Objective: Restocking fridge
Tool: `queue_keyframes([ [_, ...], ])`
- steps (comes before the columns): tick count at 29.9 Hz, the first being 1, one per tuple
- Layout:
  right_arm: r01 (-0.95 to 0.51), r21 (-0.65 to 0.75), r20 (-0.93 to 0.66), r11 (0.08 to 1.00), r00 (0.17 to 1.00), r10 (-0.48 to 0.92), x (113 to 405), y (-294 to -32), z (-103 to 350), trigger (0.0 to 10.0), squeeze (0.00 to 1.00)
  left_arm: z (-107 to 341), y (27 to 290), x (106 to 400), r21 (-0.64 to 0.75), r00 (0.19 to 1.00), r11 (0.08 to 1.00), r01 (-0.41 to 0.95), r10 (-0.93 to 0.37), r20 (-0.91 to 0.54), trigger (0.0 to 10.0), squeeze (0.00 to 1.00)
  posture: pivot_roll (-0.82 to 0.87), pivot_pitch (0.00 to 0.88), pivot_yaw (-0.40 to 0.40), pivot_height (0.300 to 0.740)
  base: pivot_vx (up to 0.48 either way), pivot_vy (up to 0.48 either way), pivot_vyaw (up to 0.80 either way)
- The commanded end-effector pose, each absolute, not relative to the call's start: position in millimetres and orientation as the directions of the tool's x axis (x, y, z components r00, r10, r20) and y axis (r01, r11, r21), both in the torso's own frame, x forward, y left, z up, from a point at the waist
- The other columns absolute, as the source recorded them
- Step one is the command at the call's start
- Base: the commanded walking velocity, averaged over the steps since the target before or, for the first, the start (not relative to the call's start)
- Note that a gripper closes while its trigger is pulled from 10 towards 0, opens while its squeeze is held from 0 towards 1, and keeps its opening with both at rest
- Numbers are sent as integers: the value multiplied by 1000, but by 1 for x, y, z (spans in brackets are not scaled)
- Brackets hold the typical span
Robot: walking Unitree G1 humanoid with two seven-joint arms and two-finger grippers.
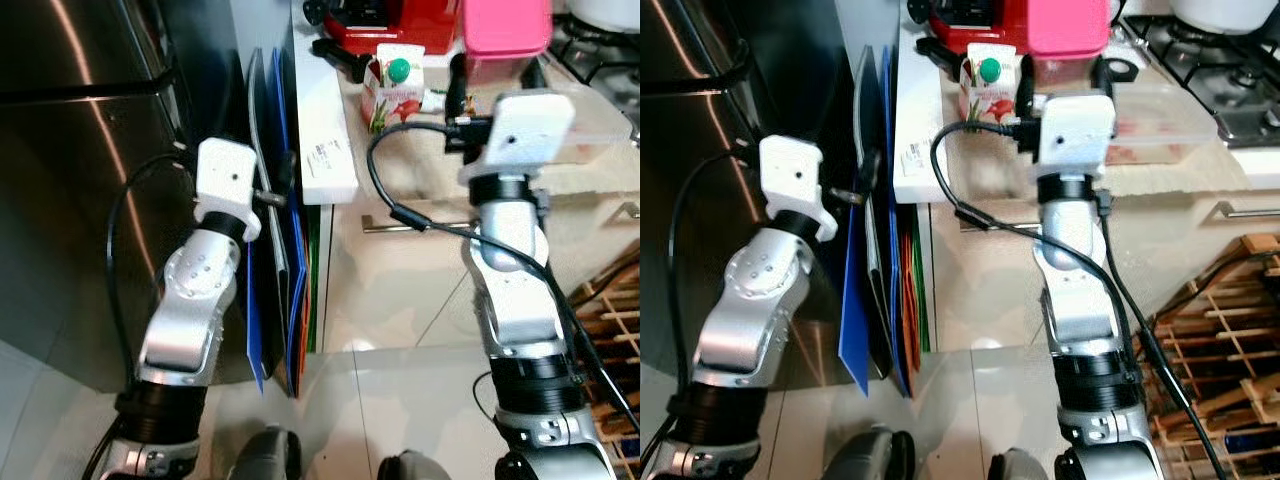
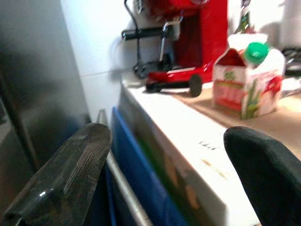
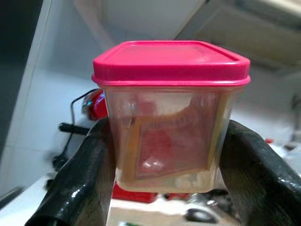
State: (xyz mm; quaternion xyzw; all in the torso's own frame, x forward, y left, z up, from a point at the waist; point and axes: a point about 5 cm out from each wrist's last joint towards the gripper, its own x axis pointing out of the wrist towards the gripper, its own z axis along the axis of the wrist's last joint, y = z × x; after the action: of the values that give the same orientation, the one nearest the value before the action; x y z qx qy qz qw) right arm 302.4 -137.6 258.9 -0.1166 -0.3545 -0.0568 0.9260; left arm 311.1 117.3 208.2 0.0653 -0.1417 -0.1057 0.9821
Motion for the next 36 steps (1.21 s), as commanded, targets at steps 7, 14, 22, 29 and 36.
queue_keyframes([
  [7, 253, -209, 573, 945, 815, -92, 281, -157, 218, 0, 0, 196, 106, 310, 103, 940, 968, 231, -249, 234, 10000, 0, 65, 43, -14, 710, 0, 0, 0],
  [14, 208, -208, 499, 956, 863, -79, 278, -149, 195, 0, 0, 181, 107, 318, 142, 952, 967, 212, -237, 195, 10000, 0, 43, 27, 3, 710, 0, 0, 0],
  [22, 183, -196, 451, 963, 889, -77, 278, -147, 183, 0, 0, 182, 104, 322, 149, 949, 963, 225, -252, 192, 10000, 0, 34, 30, 23, 710, -102, 0, 0],
  [29, 148, -200, 402, 969, 914, -57, 280, -142, 175, 0, 0, 182, 103, 323, 145, 944, 961, 237, -263, 199, 10000, 0, 37, 34, 27, 710, 0, 0, 0],
  [36, 144, -209, 382, 967, 922, -55, 282, -142, 171, 0, 0, 184, 103, 323, 164, 935, 953, 254, -286, 209, 10000, 0, 37, 36, 32, 710, 0, -206, 0],
])
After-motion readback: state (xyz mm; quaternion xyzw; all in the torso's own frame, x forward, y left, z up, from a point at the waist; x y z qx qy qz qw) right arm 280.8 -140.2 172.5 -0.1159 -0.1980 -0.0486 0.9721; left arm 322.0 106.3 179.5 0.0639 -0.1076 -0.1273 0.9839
